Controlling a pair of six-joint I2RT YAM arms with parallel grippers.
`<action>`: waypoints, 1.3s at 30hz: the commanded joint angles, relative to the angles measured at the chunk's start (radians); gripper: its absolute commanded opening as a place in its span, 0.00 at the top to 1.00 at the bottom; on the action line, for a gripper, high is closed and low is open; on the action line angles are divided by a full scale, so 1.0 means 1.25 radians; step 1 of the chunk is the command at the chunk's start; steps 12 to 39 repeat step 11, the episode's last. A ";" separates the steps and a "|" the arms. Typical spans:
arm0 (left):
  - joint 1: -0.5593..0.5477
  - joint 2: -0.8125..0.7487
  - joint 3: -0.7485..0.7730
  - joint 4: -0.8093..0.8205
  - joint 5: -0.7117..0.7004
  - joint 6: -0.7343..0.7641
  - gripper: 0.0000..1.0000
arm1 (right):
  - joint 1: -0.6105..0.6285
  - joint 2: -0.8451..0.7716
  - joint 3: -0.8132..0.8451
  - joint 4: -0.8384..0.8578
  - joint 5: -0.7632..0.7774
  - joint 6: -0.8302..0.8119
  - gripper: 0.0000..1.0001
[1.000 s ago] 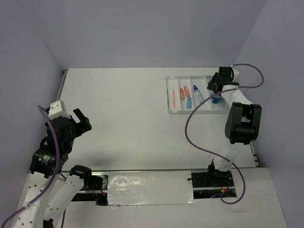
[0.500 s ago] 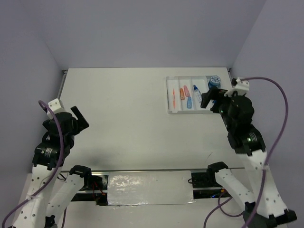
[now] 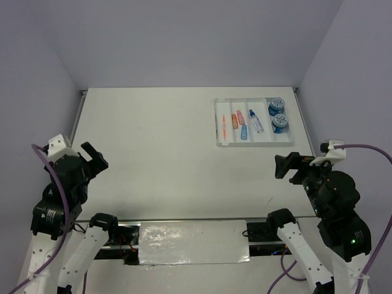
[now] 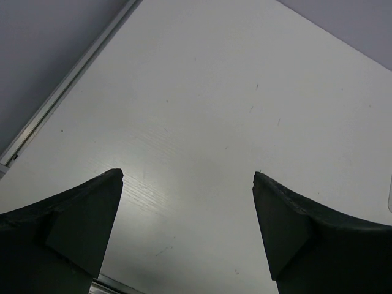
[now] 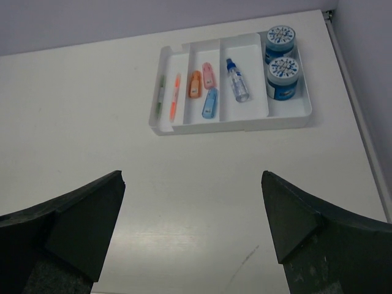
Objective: Sort the stationery into containers
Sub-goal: Reset both arms
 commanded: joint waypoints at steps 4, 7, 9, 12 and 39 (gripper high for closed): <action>0.002 -0.054 0.009 0.014 0.017 0.016 0.01 | 0.007 -0.035 -0.015 -0.062 -0.015 -0.034 0.00; 0.002 -0.060 0.005 0.014 0.017 0.008 0.01 | 0.006 -0.037 -0.016 -0.062 -0.023 -0.032 0.00; 0.000 -0.060 0.001 0.018 0.020 0.006 0.01 | 0.006 -0.041 -0.014 -0.062 -0.027 -0.032 0.00; -0.002 -0.057 -0.003 0.019 0.020 0.005 0.01 | 0.006 -0.040 -0.011 -0.063 -0.025 -0.031 0.00; -0.002 -0.057 -0.003 0.019 0.020 0.005 0.01 | 0.006 -0.040 -0.011 -0.063 -0.025 -0.031 0.00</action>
